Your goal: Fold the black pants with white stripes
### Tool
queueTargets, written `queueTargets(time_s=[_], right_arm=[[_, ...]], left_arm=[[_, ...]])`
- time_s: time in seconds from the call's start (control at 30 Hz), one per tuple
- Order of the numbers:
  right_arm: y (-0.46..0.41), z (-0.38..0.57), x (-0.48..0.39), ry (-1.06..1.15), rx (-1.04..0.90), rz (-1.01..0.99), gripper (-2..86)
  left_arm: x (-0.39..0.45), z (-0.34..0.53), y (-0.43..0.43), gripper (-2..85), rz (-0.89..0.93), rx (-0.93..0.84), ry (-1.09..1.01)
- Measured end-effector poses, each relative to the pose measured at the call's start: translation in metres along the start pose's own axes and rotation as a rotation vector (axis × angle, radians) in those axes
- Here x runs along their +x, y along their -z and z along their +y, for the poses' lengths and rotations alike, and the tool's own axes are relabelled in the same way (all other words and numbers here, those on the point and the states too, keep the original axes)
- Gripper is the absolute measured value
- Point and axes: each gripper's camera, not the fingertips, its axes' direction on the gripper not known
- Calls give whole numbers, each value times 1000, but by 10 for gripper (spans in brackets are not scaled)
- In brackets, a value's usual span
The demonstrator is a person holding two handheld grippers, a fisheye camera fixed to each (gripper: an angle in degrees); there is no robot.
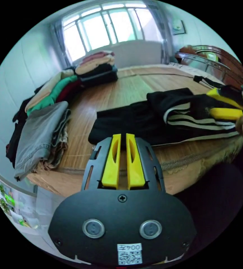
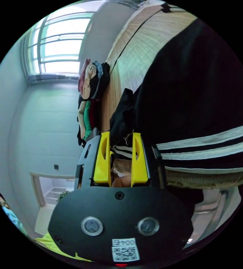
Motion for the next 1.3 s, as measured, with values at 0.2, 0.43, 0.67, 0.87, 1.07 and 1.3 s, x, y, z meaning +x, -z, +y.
queueTargets(time_s=[0.2,0.43,0.67,0.87,1.07,1.3], right_arm=[[27,-34,46,-21,71,134,37],[-12,-18,-71,813,-37,499,33],[-107,15,-66,1117,-266,598,65],[53,-29,64,813,-77,384,56],[280,-50,322,246,90,164,79],[507,29,552,-171,475,35,98]], left_arm=[[18,4,-3,10,25,32,-6],[-31,8,32,49,111,82,224],[-79,15,46,91,220,97,414],[-112,-7,55,97,326,98,474],[-139,-51,40,98,553,42,676],[-149,-101,11,110,610,-107,745]])
